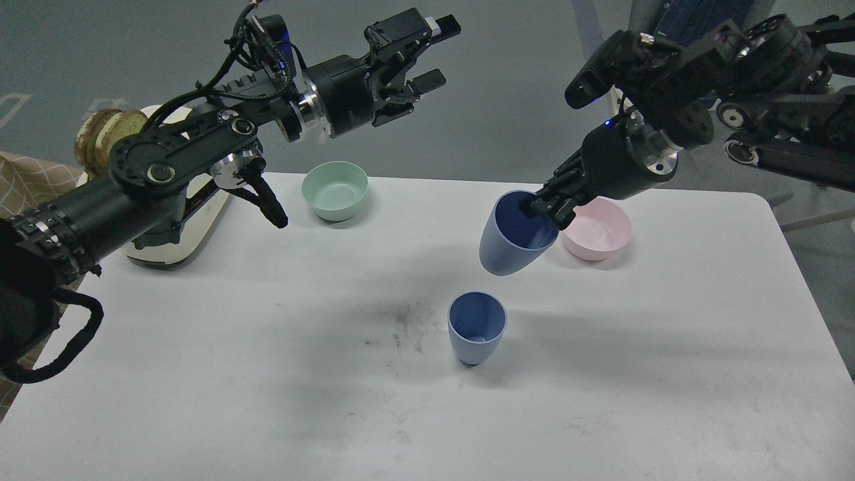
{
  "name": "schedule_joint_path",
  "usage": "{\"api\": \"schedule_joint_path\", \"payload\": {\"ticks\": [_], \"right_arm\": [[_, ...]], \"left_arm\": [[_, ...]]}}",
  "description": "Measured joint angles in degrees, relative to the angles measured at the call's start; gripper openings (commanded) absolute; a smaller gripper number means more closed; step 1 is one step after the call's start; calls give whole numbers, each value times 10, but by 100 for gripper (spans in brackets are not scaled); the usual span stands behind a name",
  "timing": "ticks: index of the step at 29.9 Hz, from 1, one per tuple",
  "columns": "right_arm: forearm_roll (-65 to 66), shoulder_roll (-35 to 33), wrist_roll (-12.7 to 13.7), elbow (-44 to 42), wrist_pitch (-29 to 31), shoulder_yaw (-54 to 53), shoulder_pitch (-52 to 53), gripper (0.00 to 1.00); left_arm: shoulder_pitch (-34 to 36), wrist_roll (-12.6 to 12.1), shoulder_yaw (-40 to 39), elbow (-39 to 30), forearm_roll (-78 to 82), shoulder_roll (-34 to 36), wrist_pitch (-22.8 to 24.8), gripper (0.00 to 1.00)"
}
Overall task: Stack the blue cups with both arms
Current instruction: 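Lift the blue cup with the right gripper and carry it above the placed cup, then lower the held cup into the placed blue cup with the right gripper, then open the right gripper and raise it away from the stacked cups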
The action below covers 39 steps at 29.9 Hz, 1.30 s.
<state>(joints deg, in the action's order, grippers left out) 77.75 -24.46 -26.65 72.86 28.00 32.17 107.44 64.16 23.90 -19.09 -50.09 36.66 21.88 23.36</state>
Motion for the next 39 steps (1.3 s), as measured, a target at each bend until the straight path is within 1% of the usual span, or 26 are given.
{"api": "schedule_joint_path", "payload": {"ticks": [6, 20, 31, 34, 36, 37, 38, 39], "right_arm": [[0, 35, -1, 11, 0, 16, 10, 0], [-18, 85, -1, 12, 0, 25, 10, 0], [-21, 92, -1, 17, 0, 34, 11, 0], [-21, 92, -1, 17, 0, 40, 11, 5], [-21, 92, -1, 17, 0, 45, 11, 15], [-21, 92, -1, 17, 0, 47, 11, 18], [-21, 92, -1, 17, 0, 47, 11, 25], [-21, 91, -1, 17, 0, 48, 11, 33]], "left_arm": [[0, -1, 0, 0, 0, 1, 0, 94], [0, -1, -1, 0, 0, 4, 0, 94], [0, -1, -2, 0, 0, 5, 1, 94], [0, -1, -2, 0, 0, 5, 1, 94], [0, -1, -1, 0, 0, 4, 1, 94], [0, -1, -2, 0, 0, 4, 1, 94], [0, -1, -2, 0, 0, 4, 1, 94], [0, -1, -2, 0, 0, 4, 1, 94]]}}
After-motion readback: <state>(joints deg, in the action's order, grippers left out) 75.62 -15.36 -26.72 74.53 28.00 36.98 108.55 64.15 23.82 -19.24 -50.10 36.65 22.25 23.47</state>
